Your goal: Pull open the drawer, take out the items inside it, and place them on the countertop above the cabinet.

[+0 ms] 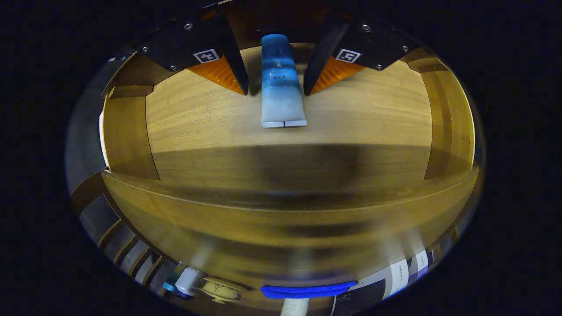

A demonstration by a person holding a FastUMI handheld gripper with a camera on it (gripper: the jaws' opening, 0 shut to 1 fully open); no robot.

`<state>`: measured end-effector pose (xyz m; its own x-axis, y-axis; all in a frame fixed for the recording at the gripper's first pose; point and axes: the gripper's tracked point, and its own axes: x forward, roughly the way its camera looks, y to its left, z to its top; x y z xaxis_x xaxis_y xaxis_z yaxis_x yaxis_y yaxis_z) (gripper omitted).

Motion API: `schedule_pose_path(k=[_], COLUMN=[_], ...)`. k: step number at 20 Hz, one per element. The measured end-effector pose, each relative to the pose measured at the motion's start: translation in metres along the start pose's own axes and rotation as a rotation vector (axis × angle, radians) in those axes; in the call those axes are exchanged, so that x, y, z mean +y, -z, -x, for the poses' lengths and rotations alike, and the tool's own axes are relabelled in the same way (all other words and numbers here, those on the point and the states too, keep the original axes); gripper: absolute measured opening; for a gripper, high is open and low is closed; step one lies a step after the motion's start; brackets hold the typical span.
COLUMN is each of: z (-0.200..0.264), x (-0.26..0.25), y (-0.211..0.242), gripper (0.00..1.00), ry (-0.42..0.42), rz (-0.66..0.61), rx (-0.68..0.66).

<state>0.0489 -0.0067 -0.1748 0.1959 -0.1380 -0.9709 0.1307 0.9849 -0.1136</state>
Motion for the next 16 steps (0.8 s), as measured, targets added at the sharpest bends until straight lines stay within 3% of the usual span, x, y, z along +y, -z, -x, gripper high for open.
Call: schedule_pose_path(k=[5, 7, 16], z=[-0.003, -0.002, 0.010], x=[0.008, 0.008, -0.012], y=[0.002, 0.002, -0.015], gripper=[0.72, 0.58, 0.44], ry=[-0.061, -0.073, -0.081], rz=[-0.082, -0.122, -0.268], rx=[-0.006, -0.028, -0.170])
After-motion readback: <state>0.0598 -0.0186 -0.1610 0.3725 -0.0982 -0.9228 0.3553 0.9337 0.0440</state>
